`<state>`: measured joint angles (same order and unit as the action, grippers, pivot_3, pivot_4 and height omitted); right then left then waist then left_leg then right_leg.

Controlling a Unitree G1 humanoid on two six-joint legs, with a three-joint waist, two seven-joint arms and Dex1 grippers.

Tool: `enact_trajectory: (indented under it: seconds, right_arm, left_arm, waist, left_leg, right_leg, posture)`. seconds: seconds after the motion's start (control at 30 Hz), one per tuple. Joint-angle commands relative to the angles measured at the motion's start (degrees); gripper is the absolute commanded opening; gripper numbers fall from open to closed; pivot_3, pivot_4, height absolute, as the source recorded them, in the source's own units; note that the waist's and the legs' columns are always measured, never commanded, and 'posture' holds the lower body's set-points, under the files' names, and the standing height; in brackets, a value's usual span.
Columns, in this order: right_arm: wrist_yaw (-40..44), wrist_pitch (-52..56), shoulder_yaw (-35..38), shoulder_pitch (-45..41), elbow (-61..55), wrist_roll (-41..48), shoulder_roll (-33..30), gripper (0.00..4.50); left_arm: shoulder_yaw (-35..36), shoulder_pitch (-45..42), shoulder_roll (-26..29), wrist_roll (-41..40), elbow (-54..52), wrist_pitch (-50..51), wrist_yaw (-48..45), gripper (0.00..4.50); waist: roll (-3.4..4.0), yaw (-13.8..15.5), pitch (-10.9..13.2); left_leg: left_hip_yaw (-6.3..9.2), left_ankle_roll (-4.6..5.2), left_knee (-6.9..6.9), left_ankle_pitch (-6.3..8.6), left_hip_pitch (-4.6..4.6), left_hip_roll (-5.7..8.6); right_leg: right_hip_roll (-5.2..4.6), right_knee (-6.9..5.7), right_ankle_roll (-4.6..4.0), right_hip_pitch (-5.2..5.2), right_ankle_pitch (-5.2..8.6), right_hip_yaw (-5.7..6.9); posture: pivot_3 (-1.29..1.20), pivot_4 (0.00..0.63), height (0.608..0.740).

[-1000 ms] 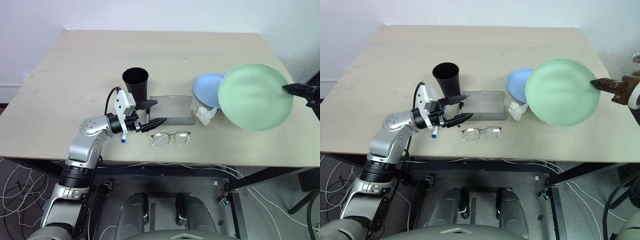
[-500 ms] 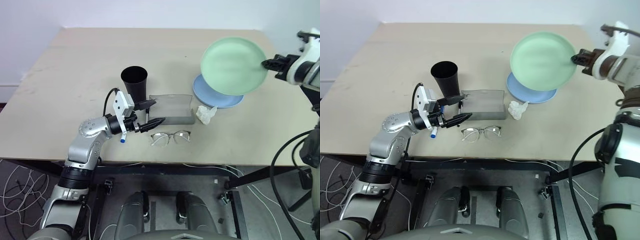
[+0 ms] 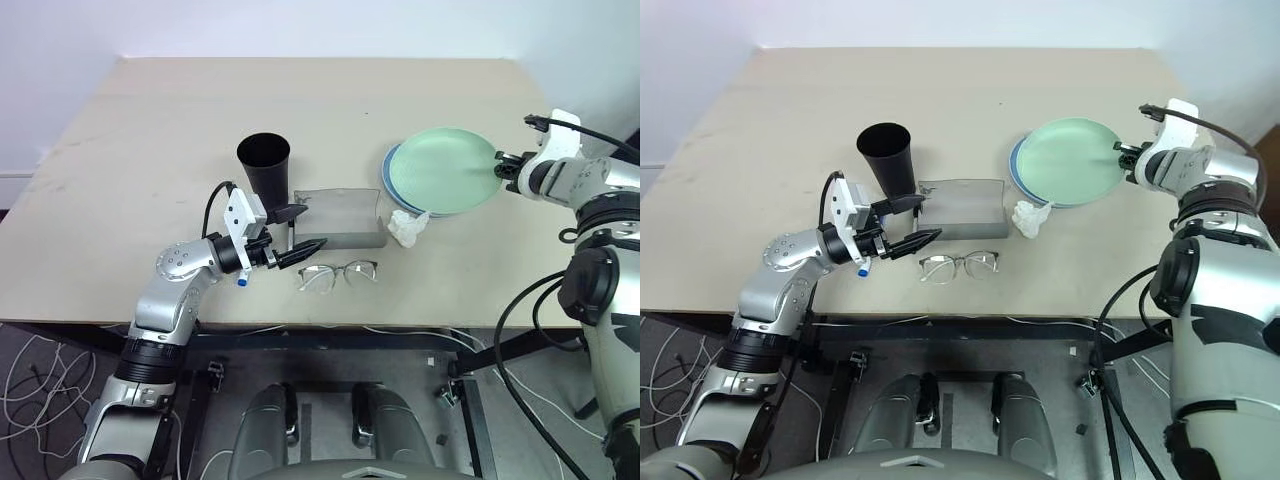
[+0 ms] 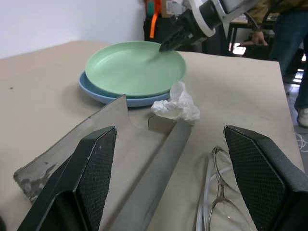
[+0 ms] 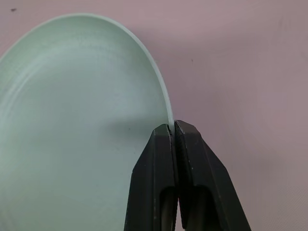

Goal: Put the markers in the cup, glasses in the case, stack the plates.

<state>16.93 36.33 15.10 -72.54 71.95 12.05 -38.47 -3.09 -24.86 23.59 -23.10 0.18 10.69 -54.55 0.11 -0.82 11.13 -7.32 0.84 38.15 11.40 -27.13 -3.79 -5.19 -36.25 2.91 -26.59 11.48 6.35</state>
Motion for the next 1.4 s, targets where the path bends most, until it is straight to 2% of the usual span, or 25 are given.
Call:
enact_trajectory:
  seconds: [0.03,0.3,0.6,0.63,0.67,0.77,0.93,0.97,1.0,1.1,1.2,1.4]
  right_arm:
    - [-1.63,-2.57,1.28,-1.99,0.07,-0.21,0.2,0.02]
    - [-3.95,-4.36,2.8,-2.83,1.14,0.19,2.02,0.02]
    - [-2.46,-4.27,2.42,-3.81,1.26,-0.43,3.47,0.02]
    - [-2.26,-4.22,2.13,-3.89,1.23,-0.73,3.47,0.51]
    - [-2.13,-4.33,1.77,-3.92,1.18,-1.14,3.46,0.71]
    - [-2.02,-4.64,1.52,-4.13,1.02,-1.69,3.58,1.66]
    - [-0.53,-5.19,0.54,-4.91,0.26,-2.83,3.66,3.25]
    - [0.62,-5.96,-0.53,-5.12,-0.32,-3.7,3.57,3.69]
    - [2.27,-6.95,-1.99,-5.24,-1.09,-4.85,3.45,3.86]
    - [12.22,-9.84,-6.47,-4.8,-5.7,-6.81,2.97,3.86]
    - [26.5,-3.84,-10.16,-1.27,-15.73,-4.95,1.87,4.36]
    - [32.88,11.26,-11.96,10.79,-39.27,-0.91,-0.1,4.46]
  left_arm:
    - [1.12,0.07,0.28,-0.24,-1.51,-1.12,0.13,3.75]
    - [1.12,0.39,0.1,-0.19,-1.16,-1.72,0.09,3.75]
    - [1.22,0.61,0.22,0.05,-0.92,-2.25,0.43,3.75]
    - [1.24,0.62,0.26,0.05,-0.93,-2.24,0.44,3.75]
    - [1.25,0.63,0.29,0.04,-0.96,-2.21,0.46,3.75]
    - [1.26,0.59,0.45,0.15,-0.82,-2.35,0.46,3.75]
    - [1.33,0.54,0.67,0.01,-1.07,-2.21,0.41,3.75]
    - [1.35,0.52,0.73,-0.05,-1.17,-2.11,0.38,3.75]
    - [1.4,0.5,0.8,-0.15,-1.31,-1.97,0.38,3.75]
    - [1.48,0.57,1.1,-0.43,-2.0,-1.48,0.51,3.75]
    - [1.66,0.8,1.58,-0.79,-3.03,-0.75,0.73,3.75]
    - [2.99,1.65,2.93,-1.55,-4.66,0.68,1.05,3.75]
  waist:
    - [0.0,-0.07,0.0]
    - [0.0,-0.08,0.0]
    - [0.0,-0.31,0.0]
    - [0.0,-0.3,0.0]
    - [0.0,-0.3,0.0]
    - [0.0,-0.3,0.0]
    - [0.0,-0.3,0.0]
    - [0.0,-0.29,0.0]
    - [0.0,-0.29,0.0]
    - [0.03,-0.31,0.01]
    - [0.02,-0.3,0.01]
    - [0.0,0.29,0.0]
  left_leg:
    - [-0.01,0.0,0.0,0.0,0.02,0.0]
    - [-0.05,-0.02,0.0,-0.02,0.18,-0.02]
    - [-0.13,-0.02,-0.01,-0.01,0.34,-0.04]
    - [-0.14,-0.02,-0.01,-0.01,0.35,-0.04]
    - [-0.15,-0.02,-0.01,-0.01,0.36,-0.04]
    - [-0.17,-0.02,-0.01,-0.01,0.39,-0.05]
    - [-0.17,-0.02,-0.01,-0.01,0.4,-0.05]
    - [-0.18,-0.02,-0.01,-0.01,0.4,-0.05]
    - [-0.18,-0.02,-0.02,-0.01,0.4,-0.05]
    - [-0.2,-0.02,-0.02,-0.01,0.4,-0.05]
    - [-0.2,-0.02,-0.03,-0.01,0.4,-0.06]
    - [-0.18,-0.03,-0.04,0.0,0.46,-0.1]
  right_leg:
    - [0.0,-0.01,0.0,0.0,0.0,-0.01]
    - [0.03,-0.09,0.01,0.1,0.0,-0.06]
    - [0.04,-0.14,0.01,0.15,0.0,-0.18]
    - [0.04,-0.15,0.0,0.15,0.0,-0.19]
    - [0.04,-0.15,0.0,0.16,0.0,-0.2]
    - [0.04,-0.15,0.0,0.17,0.0,-0.22]
    - [0.04,-0.15,0.0,0.17,0.0,-0.24]
    - [0.04,-0.15,0.0,0.17,0.0,-0.24]
    - [0.04,-0.15,0.0,0.17,0.0,-0.24]
    - [0.04,-0.16,0.0,0.15,0.0,-0.26]
    - [0.05,-0.18,0.0,0.13,0.0,-0.29]
    - [0.02,-0.18,-0.01,0.2,0.01,-0.28]
  posture:
    - [0.0,0.15,0.713]
    - [0.0,0.15,0.713]
    - [0.0,0.15,0.713]
    - [0.0,0.15,0.713]
    - [0.0,0.15,0.713]
    - [0.0,0.15,0.713]
    - [0.0,0.15,0.713]
    - [0.0,0.15,0.713]
    - [0.0,0.15,0.713]
    - [0.0,0.15,0.713]
    - [0.0,0.15,0.713]
    - [0.0,0.15,0.713]
